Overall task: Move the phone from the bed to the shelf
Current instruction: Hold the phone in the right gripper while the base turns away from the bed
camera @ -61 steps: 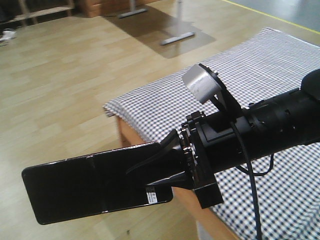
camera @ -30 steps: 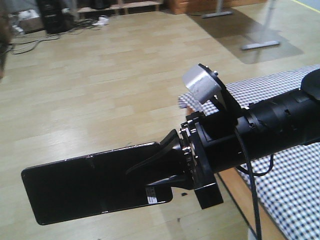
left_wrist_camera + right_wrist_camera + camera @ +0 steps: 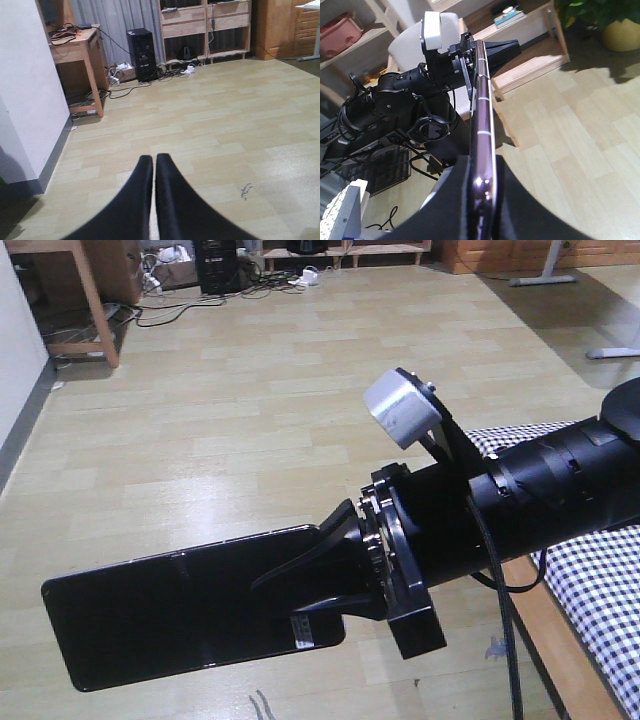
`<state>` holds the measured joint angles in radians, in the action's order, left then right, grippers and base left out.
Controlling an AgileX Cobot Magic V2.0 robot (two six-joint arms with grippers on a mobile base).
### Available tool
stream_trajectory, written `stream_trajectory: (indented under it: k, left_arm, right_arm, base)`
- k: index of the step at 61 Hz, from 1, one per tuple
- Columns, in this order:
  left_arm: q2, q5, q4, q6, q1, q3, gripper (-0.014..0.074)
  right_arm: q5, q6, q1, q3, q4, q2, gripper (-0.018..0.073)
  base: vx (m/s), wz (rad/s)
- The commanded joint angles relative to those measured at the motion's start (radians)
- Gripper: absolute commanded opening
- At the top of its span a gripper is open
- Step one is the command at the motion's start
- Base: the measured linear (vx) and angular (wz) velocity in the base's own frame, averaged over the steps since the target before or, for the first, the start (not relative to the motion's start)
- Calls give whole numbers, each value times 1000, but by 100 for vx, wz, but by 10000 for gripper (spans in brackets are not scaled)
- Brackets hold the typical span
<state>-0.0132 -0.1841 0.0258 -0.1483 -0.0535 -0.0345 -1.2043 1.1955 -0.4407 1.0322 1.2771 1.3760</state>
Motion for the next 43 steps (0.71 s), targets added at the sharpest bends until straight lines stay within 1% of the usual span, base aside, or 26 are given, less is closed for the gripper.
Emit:
stream_trajectory:
  k: [1,43]
  left_arm:
    - [-11,72,9,6,6,22,1]
    - [-11,72,9,6,6,22,1]
  right_arm:
    - [-83,12,0,29,89,-35,-2]
    - [-83,12,0,29,89,-35,-2]
  base:
    - [-3,18]
    - [1,6]
